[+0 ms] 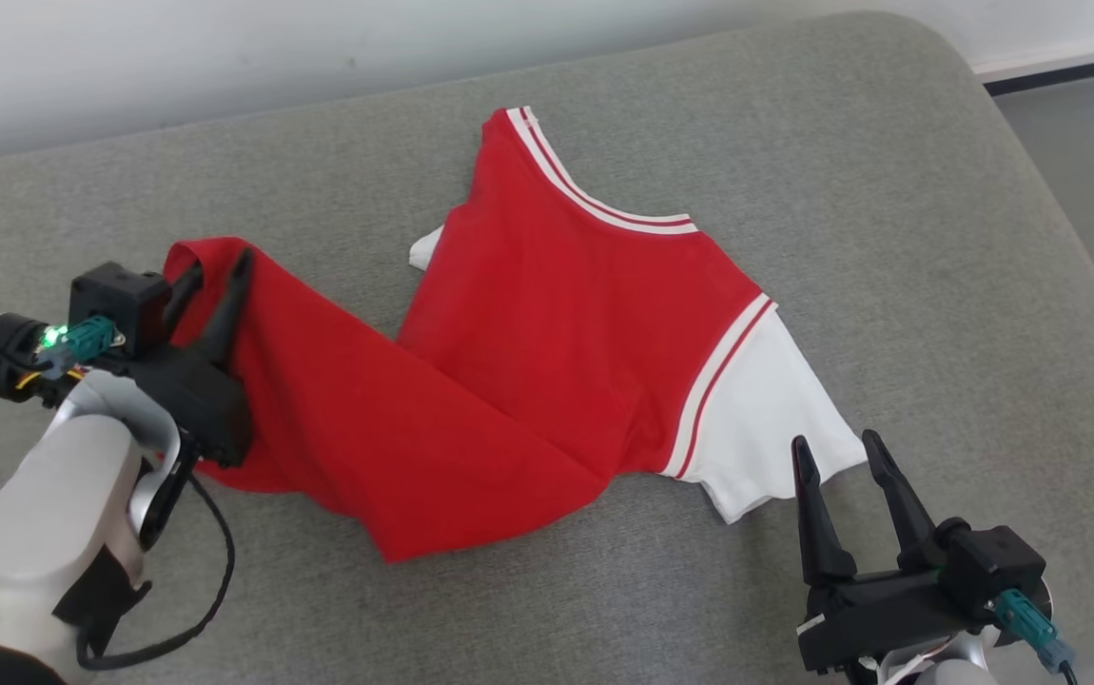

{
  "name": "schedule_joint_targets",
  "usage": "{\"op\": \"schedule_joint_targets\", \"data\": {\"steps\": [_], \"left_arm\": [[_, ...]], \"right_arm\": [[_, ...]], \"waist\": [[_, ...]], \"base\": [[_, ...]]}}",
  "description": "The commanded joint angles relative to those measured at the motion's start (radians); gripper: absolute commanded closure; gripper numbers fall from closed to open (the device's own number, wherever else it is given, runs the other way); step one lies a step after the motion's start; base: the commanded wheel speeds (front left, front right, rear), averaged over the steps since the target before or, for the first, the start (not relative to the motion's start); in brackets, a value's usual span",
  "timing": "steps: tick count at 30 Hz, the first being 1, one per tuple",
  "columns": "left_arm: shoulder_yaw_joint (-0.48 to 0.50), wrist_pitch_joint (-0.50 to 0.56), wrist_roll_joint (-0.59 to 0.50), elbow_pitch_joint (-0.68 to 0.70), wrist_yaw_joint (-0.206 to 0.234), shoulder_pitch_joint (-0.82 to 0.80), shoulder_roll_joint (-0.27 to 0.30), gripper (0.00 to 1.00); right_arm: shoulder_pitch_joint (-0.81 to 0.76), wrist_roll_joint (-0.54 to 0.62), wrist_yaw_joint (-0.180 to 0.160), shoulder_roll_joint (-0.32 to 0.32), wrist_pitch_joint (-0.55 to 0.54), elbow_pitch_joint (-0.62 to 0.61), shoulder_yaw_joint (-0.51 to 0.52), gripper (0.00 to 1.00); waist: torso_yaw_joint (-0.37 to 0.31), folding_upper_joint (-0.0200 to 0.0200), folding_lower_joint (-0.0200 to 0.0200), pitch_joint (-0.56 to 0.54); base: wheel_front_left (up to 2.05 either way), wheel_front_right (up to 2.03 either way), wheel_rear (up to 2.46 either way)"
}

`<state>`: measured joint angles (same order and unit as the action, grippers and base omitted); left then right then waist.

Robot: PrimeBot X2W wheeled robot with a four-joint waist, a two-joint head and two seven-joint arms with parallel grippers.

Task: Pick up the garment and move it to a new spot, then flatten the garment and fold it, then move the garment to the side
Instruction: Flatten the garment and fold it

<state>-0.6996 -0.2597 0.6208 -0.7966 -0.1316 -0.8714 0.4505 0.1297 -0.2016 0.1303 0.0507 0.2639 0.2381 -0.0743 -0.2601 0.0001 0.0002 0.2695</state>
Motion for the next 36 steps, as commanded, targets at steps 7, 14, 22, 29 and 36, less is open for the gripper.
{"op": "schedule_joint_targets", "data": {"steps": [7, 14, 22, 29, 36], "left_arm": [[0.055, -0.007, 0.0, 0.06, 0.002, 0.034, -0.014, 0.0], [0.187, -0.007, -0.095, 0.239, 0.027, 0.202, -0.057, 0.0], [0.259, -0.007, -0.175, 0.325, 0.018, 0.392, -0.141, 0.0], [0.279, -0.007, -0.195, 0.29, 0.006, 0.447, -0.191, 0.0], [0.272, -0.007, -0.216, 0.295, 0.002, 0.501, -0.244, 0.0]], "right_arm": [[-0.009, 0.002, 0.001, 0.0, 0.0, 0.006, 0.007, 0.0], [-0.036, -0.002, 0.001, 0.0, 0.0, 0.003, 0.023, 0.0], [-0.07, 0.004, 0.001, 0.0, 0.0, 0.0, 0.026, 0.0], [-0.061, 0.011, 0.001, 0.0, 0.0, 0.009, 0.027, 0.0], [-0.076, 0.012, 0.001, -0.001, 0.0, 0.003, 0.032, 0.0]], "waist": [[0.059, -0.0001, -0.0002, -0.021], [0.131, -0.0001, -0.0002, -0.047], [0.184, -0.0001, -0.0002, -0.069], [0.172, -0.0001, -0.0002, -0.069], [0.151, -0.0001, -0.0002, -0.066]], "base": [[0.0, 0.0, 0.0], [0.0, 0.0, 0.0], [0.0, 0.0, 0.0], [0.0, 0.0, 0.0], [0.0, 0.0, 0.0]]}}
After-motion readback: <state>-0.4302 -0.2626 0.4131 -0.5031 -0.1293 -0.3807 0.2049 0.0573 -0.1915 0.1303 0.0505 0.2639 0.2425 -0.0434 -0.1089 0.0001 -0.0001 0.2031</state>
